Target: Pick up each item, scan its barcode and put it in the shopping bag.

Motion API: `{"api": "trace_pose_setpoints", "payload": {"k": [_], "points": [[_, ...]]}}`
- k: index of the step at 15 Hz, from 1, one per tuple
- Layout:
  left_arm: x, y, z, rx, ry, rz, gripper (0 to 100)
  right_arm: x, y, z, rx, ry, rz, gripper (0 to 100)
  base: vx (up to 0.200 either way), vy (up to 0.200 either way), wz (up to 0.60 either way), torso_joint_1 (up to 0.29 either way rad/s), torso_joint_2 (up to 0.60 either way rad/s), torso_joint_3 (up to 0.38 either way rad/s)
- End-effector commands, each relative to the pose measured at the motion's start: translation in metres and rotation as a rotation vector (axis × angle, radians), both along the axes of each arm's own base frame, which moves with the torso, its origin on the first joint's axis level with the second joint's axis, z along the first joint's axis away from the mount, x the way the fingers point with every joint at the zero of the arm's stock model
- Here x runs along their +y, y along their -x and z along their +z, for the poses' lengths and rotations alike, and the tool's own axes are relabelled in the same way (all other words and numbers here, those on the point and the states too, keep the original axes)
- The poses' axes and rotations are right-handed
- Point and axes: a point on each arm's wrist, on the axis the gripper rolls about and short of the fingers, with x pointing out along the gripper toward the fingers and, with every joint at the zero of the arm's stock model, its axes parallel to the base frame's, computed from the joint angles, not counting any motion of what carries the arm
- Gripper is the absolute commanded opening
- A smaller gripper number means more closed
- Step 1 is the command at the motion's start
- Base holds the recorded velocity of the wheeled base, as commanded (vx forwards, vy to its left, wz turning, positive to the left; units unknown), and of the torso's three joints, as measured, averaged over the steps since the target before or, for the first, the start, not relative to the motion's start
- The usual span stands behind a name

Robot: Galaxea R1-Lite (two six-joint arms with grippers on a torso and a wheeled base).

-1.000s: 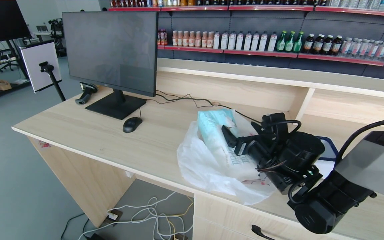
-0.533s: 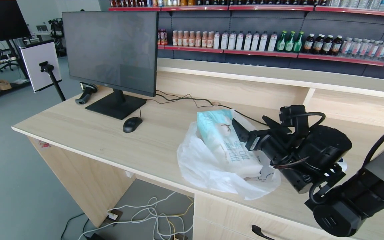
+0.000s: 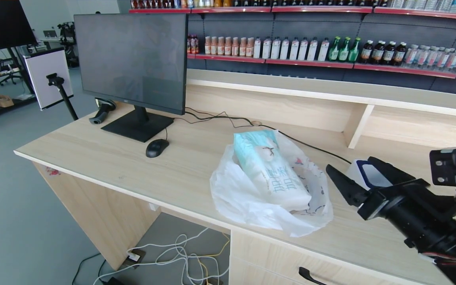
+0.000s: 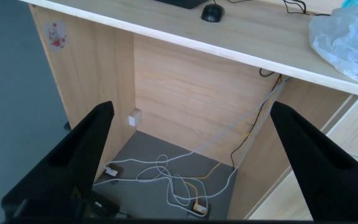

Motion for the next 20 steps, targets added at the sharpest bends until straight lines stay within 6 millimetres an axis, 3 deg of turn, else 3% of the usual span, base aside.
{"api": "trace_pose_setpoints", "payload": {"k": [1, 3, 6, 7, 9, 12, 16, 20], "points": [[0.0, 0.0, 0.0, -0.001, 0.001, 0.002, 100, -0.029, 0.055, 0.013, -0.107, -0.031, 0.019, 100, 0.0, 0.0, 0.0, 0.0, 0.0, 0.0], [0.0, 0.0, 0.0, 0.0, 0.003, 0.0, 100, -0.037, 0.067, 0.023, -0.171, -0.066, 0.013, 100, 0.0, 0.0, 0.0, 0.0, 0.0, 0.0], [0.0, 0.0, 0.0, 0.002, -0.004, 0.0, 100, -0.049, 0.088, 0.018, -0.096, -0.029, 0.021, 100, 0.0, 0.0, 0.0, 0.0, 0.0, 0.0], [0.0, 0.0, 0.0, 0.0, -0.004, 0.0, 100, -0.059, 0.107, 0.011, -0.054, -0.008, 0.027, 100, 0.0, 0.0, 0.0, 0.0, 0.0, 0.0], [0.0, 0.0, 0.0, 0.0, -0.001, 0.0, 100, -0.088, 0.162, -0.022, 0.019, 0.069, 0.082, 100, 0.0, 0.0, 0.0, 0.0, 0.0, 0.0], [0.0, 0.0, 0.0, 0.002, -0.002, 0.0, 100, -0.114, 0.209, -0.056, 0.113, 0.216, 0.127, 100, 0.0, 0.0, 0.0, 0.0, 0.0, 0.0], [0.0, 0.0, 0.0, 0.0, -0.002, 0.0, 100, -0.113, 0.208, -0.065, 0.151, 0.284, 0.171, 100, 0.0, 0.0, 0.0, 0.0, 0.0, 0.0], [0.0, 0.0, 0.0, 0.0, -0.001, 0.0, 100, -0.109, 0.203, -0.069, 0.106, 0.237, 0.161, 100, 0.0, 0.0, 0.0, 0.0, 0.0, 0.0]]}}
